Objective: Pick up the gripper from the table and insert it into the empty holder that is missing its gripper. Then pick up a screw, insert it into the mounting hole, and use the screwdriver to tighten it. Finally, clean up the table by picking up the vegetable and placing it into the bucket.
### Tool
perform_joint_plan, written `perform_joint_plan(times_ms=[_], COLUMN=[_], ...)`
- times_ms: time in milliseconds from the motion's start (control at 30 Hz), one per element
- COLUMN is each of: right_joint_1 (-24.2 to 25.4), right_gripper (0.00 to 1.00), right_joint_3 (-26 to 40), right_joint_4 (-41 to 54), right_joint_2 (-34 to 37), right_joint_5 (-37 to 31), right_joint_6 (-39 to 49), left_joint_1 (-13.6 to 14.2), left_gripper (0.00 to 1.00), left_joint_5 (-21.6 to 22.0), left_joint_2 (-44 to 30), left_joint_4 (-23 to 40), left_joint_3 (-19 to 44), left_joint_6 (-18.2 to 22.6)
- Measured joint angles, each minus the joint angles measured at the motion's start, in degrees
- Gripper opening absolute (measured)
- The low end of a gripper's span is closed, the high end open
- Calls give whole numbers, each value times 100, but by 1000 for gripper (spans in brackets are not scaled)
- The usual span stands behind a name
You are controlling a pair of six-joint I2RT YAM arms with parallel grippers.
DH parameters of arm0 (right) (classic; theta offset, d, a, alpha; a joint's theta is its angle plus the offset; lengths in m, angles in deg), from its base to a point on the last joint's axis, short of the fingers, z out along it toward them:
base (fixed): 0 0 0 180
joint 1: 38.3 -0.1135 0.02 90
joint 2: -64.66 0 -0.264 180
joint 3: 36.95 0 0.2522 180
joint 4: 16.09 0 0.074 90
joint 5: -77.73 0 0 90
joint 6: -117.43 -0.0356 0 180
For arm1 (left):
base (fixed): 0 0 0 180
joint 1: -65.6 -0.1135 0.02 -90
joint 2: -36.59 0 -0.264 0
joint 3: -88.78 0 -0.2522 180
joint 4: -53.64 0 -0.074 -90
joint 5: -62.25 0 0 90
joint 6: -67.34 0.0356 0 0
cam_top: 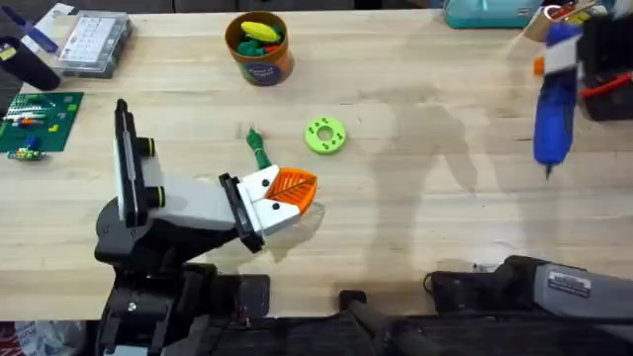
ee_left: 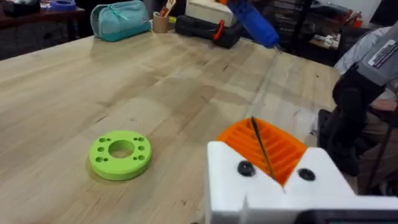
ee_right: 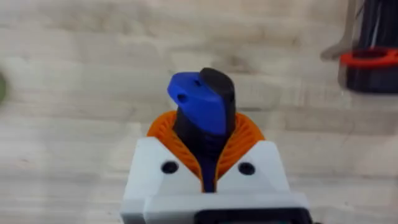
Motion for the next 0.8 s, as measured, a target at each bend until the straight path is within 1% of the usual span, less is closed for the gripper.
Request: perform_joint_plan(times_ms=[167,367,400,433,600,800], right_joint_1=[0,0,0,0,-92,-486], right_gripper=[55,55,55,55,55,55], right_joint_3=[614,1202,1452,1529,1655,1657], right_joint_4=[-11,2,2,-1,-30,-317], right_joint_2=[-57,-56,-57,-56,-198,-593], right_joint_5=[655,1503,1904,2027,2382,2528], right_joint_6=[0,0,-2,-4,-81,-235], left_joint_1=[0,0,0,0,0,0], left_gripper=[15,15,15,15,15,15], left_joint_5=[2,1,2,2,1,1], left_joint_2=[0,0,0,0,0,0], left_joint_4=[0,0,0,0,0,0], left_joint_3=[0,0,0,0,0,0], left_joint_6=[0,0,0,0,-2,0])
